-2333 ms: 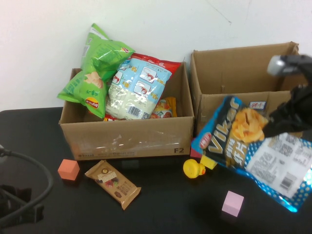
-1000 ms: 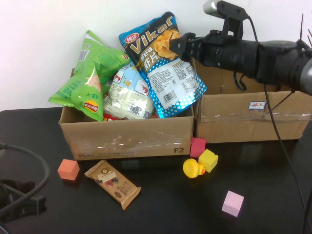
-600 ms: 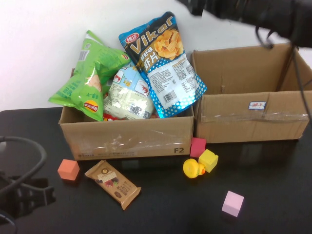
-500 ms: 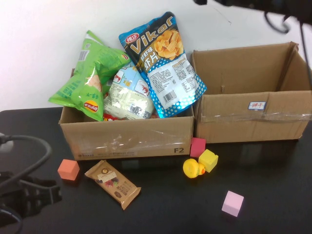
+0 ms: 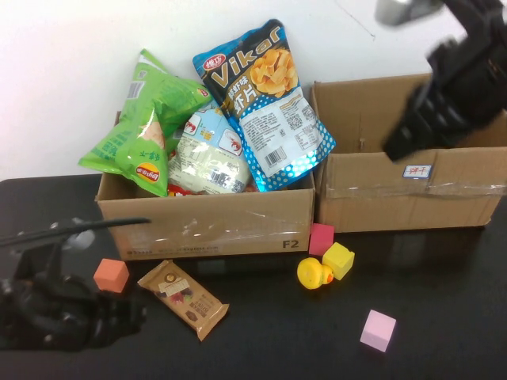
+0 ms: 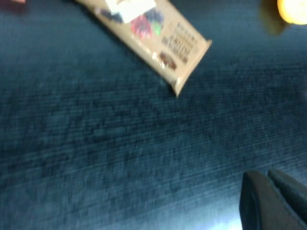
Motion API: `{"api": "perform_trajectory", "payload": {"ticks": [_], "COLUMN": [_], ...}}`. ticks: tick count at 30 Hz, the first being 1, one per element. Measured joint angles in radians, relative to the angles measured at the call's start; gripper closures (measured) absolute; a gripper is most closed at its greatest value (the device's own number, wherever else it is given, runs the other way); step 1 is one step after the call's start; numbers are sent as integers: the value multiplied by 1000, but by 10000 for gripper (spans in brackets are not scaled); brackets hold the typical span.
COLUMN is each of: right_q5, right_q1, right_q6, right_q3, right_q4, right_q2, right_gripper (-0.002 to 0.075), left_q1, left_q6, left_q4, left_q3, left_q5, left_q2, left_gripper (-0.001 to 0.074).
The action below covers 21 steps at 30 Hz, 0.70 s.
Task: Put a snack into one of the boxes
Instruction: Pick up the biscuit
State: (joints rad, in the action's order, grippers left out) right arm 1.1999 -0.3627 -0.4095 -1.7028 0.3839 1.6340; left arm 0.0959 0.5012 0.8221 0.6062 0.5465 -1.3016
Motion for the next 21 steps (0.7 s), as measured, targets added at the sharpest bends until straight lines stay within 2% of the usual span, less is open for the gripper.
{"api": "perform_trajectory", "payload": {"ticks": [6, 10, 15, 21], "right_q5": [-52, -155, -264, -332], "right_q1": [-32, -33, -33, -33], "right_q6": [226, 372, 532, 594], "right_q3": [210, 417, 666, 892], "right_q4": [-343, -520, -643, -670], "right_q2": [-91, -200, -319, -432], "right_gripper": [718, 718, 719, 720], "left_q1": [163, 250, 261, 261], "left_q6": [-8, -128, -210, -240], "left_q4": [13, 4, -16, -111], "left_q3": [52, 59, 124, 217], "left_q5": [-176, -305, -356, -357], "left_q2": [-81, -143, -276, -422], "left_gripper": [736, 736, 736, 736]}}
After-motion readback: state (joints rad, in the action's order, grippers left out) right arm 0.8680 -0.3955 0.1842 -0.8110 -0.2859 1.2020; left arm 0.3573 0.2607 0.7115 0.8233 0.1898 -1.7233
